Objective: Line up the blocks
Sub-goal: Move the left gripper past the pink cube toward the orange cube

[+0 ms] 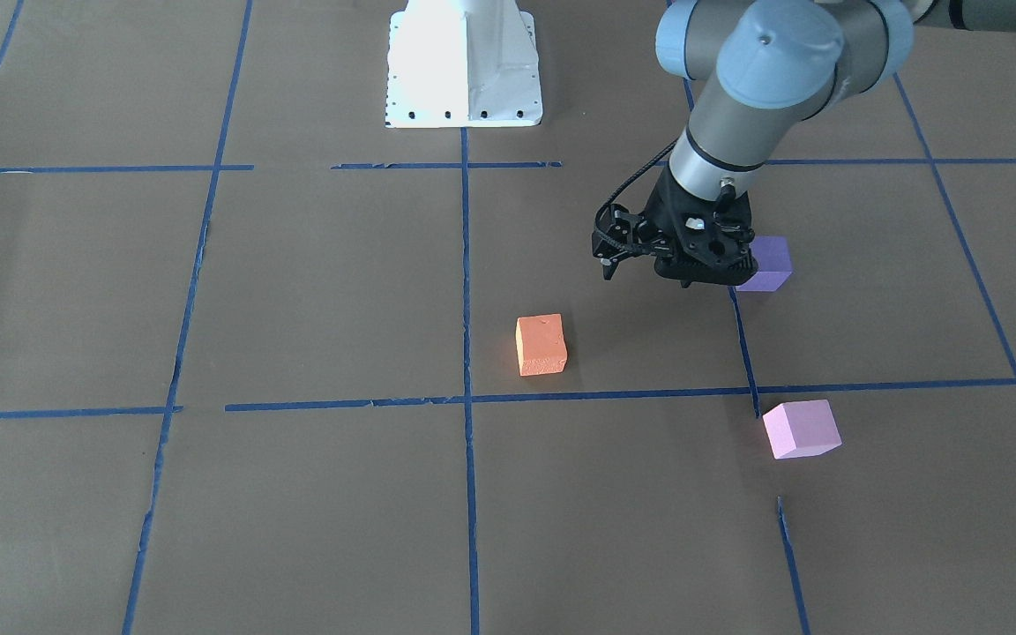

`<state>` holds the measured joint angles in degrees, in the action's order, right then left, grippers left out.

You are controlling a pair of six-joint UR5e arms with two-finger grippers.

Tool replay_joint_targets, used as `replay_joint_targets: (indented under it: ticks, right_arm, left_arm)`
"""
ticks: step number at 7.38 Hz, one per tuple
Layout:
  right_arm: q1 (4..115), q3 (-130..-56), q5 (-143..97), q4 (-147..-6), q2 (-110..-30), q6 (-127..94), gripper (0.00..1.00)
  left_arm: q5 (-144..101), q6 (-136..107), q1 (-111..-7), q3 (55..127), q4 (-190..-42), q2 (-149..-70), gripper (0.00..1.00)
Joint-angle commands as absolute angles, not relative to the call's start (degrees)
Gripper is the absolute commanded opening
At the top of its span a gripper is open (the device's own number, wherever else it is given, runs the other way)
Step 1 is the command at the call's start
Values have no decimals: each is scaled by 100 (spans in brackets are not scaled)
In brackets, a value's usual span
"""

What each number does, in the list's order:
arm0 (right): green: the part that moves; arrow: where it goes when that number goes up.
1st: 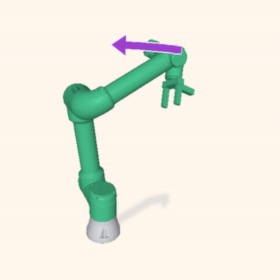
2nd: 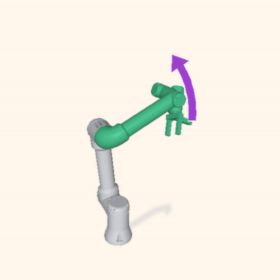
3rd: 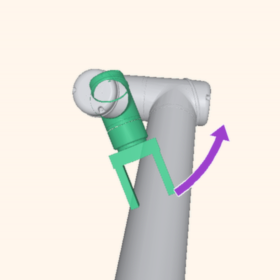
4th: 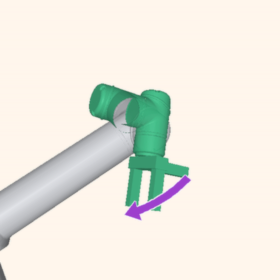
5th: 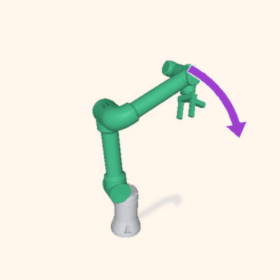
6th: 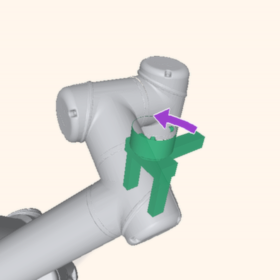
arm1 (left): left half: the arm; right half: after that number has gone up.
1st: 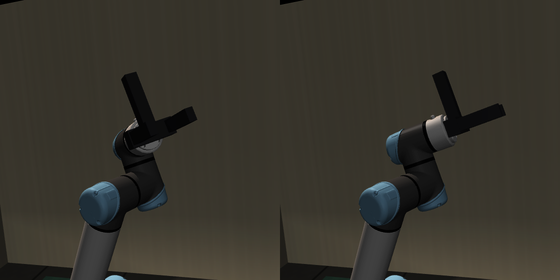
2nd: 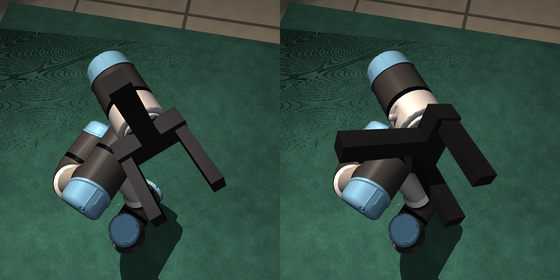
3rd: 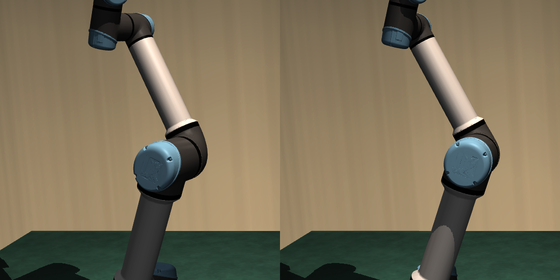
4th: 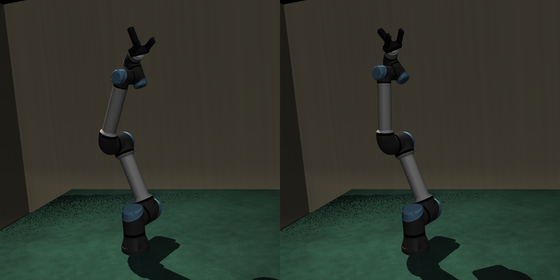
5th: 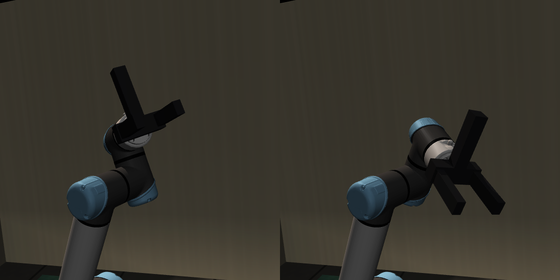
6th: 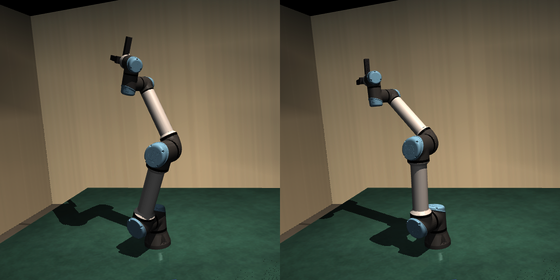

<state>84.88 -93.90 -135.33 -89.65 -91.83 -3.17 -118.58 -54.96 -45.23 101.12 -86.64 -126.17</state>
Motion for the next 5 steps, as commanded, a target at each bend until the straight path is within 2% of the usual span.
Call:
replay_joint_targets:
  ticks: [1,5]
  right_arm:
    - [8490,-9396,-13526,-8965,-9184,-316,100]
    - [8490,-9396,-13526,-8965,-9185,-316,100]
  left_arm:
    - [-11698,-5897,-4229,9084,-8141,-13671,100]
    - [-11418,-6178,-3816,8377,-8409,-13922,100]
